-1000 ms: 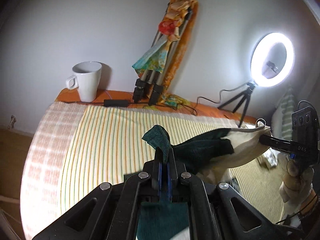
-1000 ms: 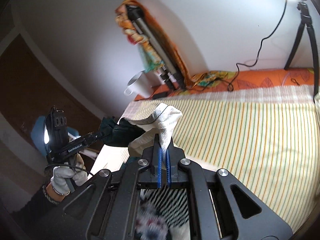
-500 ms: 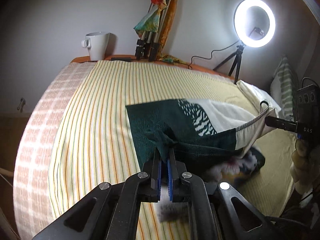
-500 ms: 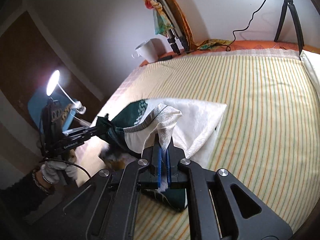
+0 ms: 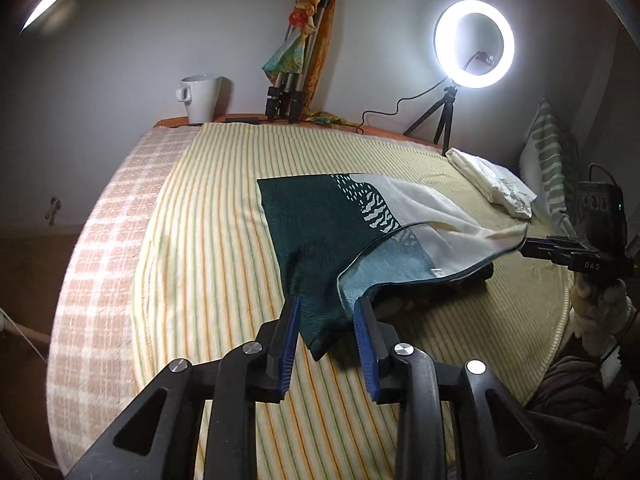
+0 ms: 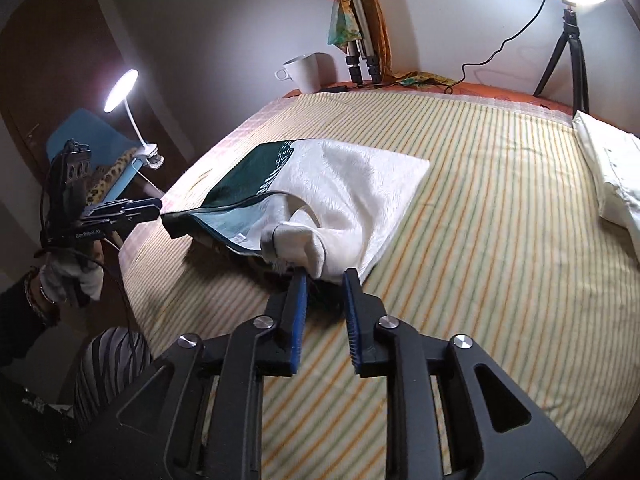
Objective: Fold small clothes
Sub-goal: 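Open both grippers and release the folded hem onto the shirt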
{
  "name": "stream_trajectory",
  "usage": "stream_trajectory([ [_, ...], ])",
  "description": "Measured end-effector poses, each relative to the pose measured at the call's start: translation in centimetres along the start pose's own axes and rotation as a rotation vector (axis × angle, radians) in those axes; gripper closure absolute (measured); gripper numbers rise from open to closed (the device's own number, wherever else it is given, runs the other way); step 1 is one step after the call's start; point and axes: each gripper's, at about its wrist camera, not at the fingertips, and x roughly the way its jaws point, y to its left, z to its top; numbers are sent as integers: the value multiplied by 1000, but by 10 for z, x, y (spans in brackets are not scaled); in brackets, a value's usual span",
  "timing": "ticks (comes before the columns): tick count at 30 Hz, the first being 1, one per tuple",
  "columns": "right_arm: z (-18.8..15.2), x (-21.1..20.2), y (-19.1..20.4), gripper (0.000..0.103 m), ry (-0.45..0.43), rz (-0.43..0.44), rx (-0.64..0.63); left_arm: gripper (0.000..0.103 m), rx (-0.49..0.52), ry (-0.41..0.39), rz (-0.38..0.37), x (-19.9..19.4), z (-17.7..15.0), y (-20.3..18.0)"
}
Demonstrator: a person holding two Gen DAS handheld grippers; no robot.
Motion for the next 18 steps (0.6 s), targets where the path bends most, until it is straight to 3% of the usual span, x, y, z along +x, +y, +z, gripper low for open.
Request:
stream_trajectory([
  [3,-4,-10,-11,49,-12,22,83,72,-45,4,-2,-2,2,10],
  [6,-5,-10,-29,49,-26,84,219,70,-137,24,-12,10,5,24],
  [11,-12,17,-59,49,27,139,458,69,-304,139,-107,48,2,38],
  [14,-18,34,-62,49,64,164,505,79,-350,161,-135,60,-2,38],
  [16,-21,42,-60,71,77,195,524,97,-348,160,-116,61,-2,35],
  [17,-22,45,-58,90,85,216,536,98,-344,149,-105,59,-1,33],
  [18,-23,46,-54,93,88,224,545,101,-335,137,-99,56,1,31],
])
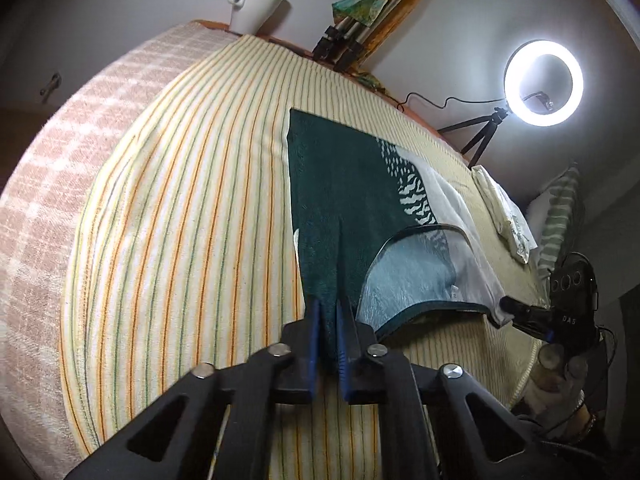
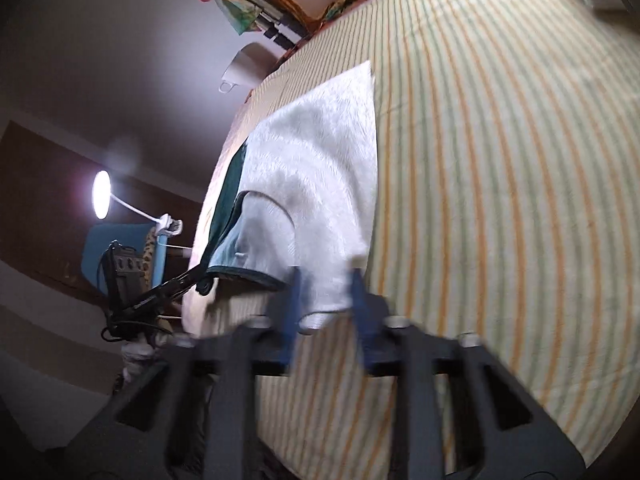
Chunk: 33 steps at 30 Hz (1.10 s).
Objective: Fold small clothes
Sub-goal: 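Open both grippers and release the folded hem onto the shirt, then grasp the folded edge of the shirt with both grippers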
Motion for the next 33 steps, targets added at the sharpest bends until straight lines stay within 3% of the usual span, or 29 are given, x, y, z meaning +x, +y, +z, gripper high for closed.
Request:
stream_trajectory([
  [3,-6,-2,19,95,-9,2,-63,102,68,-39,54,-11,1,-7],
  [8,-1,6,30,96,-4,-188,-145,101,155,10,134,-2,-7,-7],
  [11,-4,11,33,96,37,-199,-163,97,168,10,152,-3,-10,-5],
  [13,-3,10,39,93,54,-223,-193,77,167,4,163,-9,-8,-4],
  [16,2,-3,56,84,14,-284,-255,76,184,-39,157,-27,0,-7],
  [21,22,-15,98,83,-92,-264,-367,74,244,-121,153,-46,14,-31],
  [28,67,49,146,83,-90,-229,-464,74,234,-102,104,-8,29,-56],
  [33,87,102,155,83,-58,-245,-476,74,261,-92,114,24,38,-73],
])
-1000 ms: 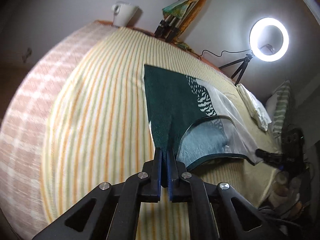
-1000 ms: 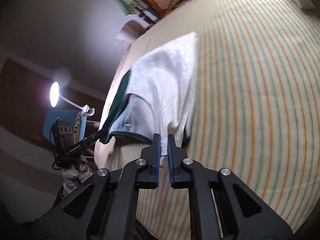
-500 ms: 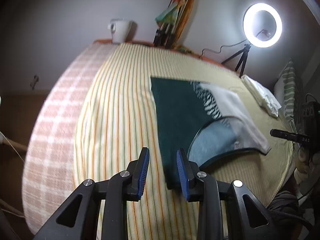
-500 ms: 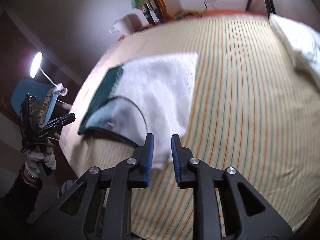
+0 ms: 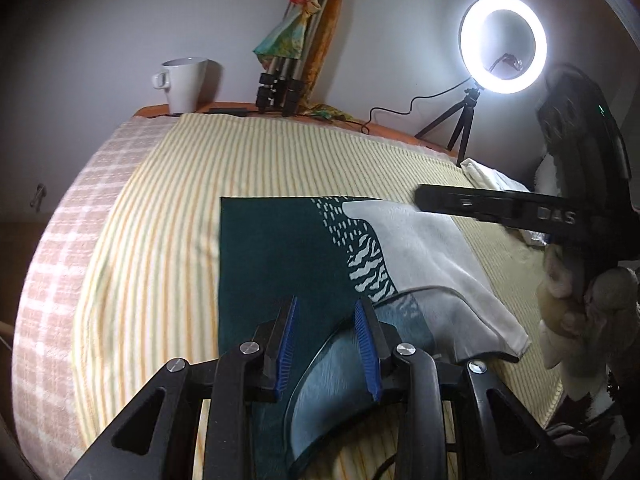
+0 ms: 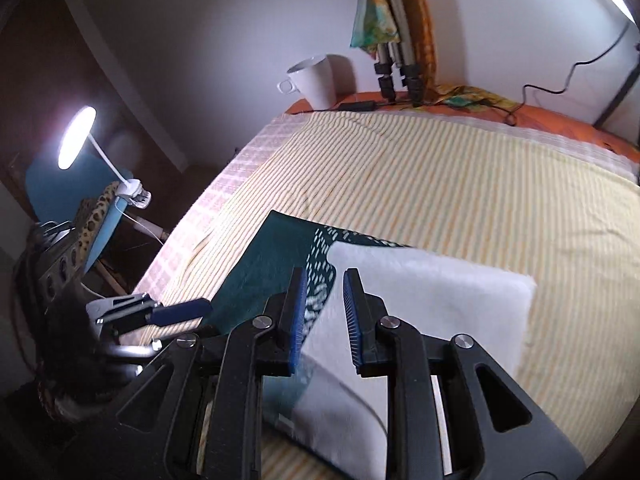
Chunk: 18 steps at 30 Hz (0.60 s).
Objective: Fold small clothes
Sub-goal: 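Grasp the folded edge of the shirt with both grippers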
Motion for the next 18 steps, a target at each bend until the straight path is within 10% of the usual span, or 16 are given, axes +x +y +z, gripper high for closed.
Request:
stream_trajectory([
  [18,-11,56,-18,83,102,-37,28,72,20,53,7,32,-10,0],
])
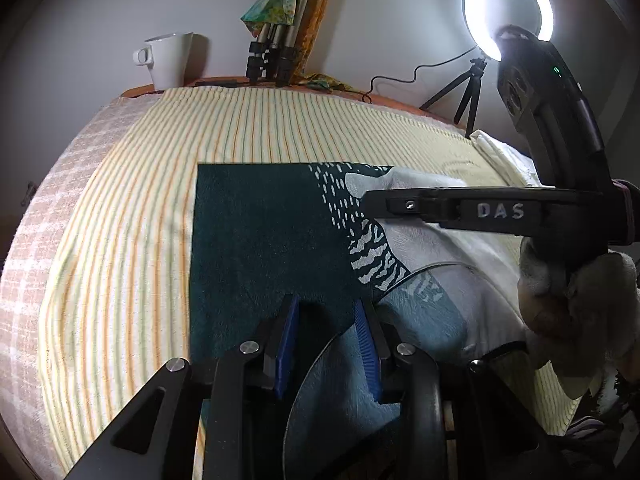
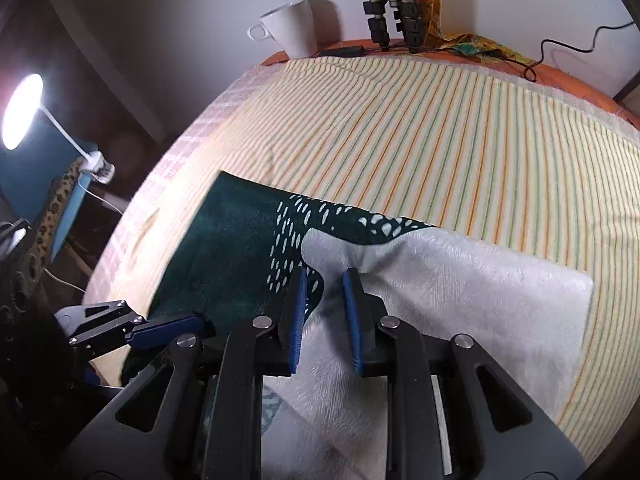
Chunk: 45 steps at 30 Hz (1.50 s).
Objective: Fold small clothes
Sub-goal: 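Grasp the folded edge of the shirt with both grippers, then lift the folded shirt with both grippers and carry it toward the pillow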
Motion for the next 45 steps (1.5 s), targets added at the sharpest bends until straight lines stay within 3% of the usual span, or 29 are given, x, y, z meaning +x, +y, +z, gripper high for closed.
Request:
stream_trajectory([
  [5,-18,-48,-18,80,-74,45,74,55,-54,-62,-9,-37,1,18],
  [7,-31,-66,-34,67,-102,43,128,43,-95,-75,-6,-47,2,32],
  [9,-45,-85,-54,42,-131,52,201,40,-151,-72,-15,-51,2,46],
  [10,-54,-94,-67,38,-145,60,253,40,-198,-62,-40,-50,2,56],
  [13,-74,-105,-98,37,-162,106,365,40,-338,-20,-131,-41,0,79],
  [19,-98,-97,-134,37,-130,200,492,40,-434,30,-174,-20,-6,91],
  [24,-104,-79,-138,50,-89,290,510,40,-422,32,-192,-11,-3,89],
  [29,-102,-68,-137,54,-96,347,519,41,-455,31,-250,-2,6,93],
  [32,-97,-60,-137,60,-97,366,522,45,-436,22,-241,4,14,88],
  [35,-92,-53,-134,67,-93,382,520,61,-414,27,-221,11,19,81],
  [37,-89,-47,-130,76,-86,380,517,86,-408,47,-213,17,20,79],
  [39,-87,-45,-129,92,-75,366,514,97,-400,42,-179,19,21,76],
  [45,-79,-59,-113,97,-95,273,439,103,-335,-4,-117,4,25,62],
])
